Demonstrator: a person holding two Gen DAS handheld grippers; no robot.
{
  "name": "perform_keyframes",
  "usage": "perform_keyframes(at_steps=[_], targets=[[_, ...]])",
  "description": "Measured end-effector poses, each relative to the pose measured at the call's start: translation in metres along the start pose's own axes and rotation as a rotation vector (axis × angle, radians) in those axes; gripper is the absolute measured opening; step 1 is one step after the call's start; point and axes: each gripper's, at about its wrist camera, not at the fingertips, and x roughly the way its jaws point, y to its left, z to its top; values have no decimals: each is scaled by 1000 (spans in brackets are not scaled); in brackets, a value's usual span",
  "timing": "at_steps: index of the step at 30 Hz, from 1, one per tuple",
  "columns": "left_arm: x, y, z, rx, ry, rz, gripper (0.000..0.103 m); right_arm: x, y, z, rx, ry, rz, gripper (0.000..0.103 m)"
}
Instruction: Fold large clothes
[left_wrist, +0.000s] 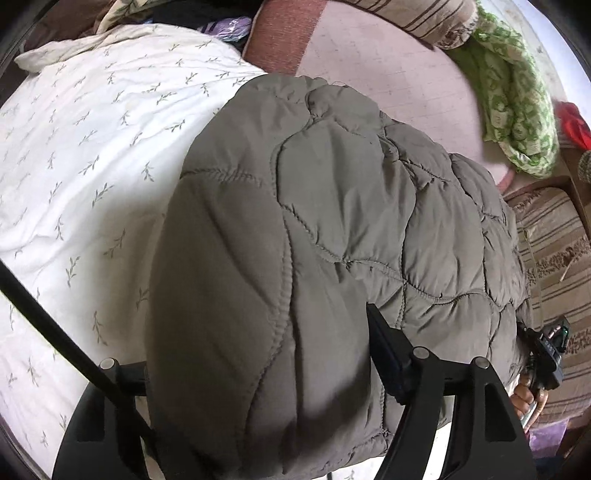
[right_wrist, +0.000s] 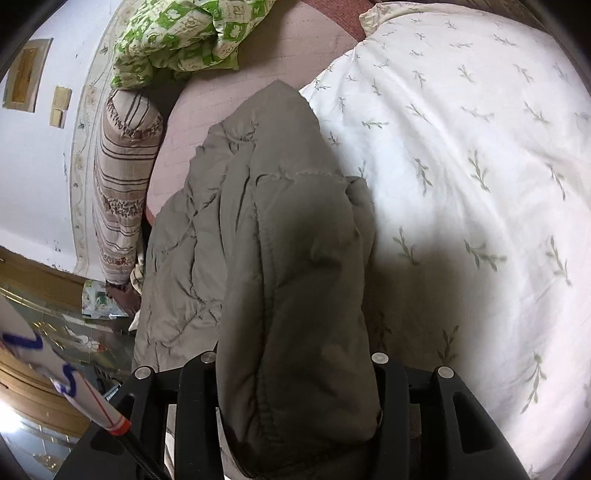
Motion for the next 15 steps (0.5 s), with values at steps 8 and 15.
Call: perform_keyframes(at_steps=[8, 15], targets=[[4, -20, 0, -8, -5, 82, 81, -2, -12, 8, 6, -7, -26, 43], [-44, -8, -15, -35, -100, -1, 79, -32, 7, -2, -99, -91, -187, 68]])
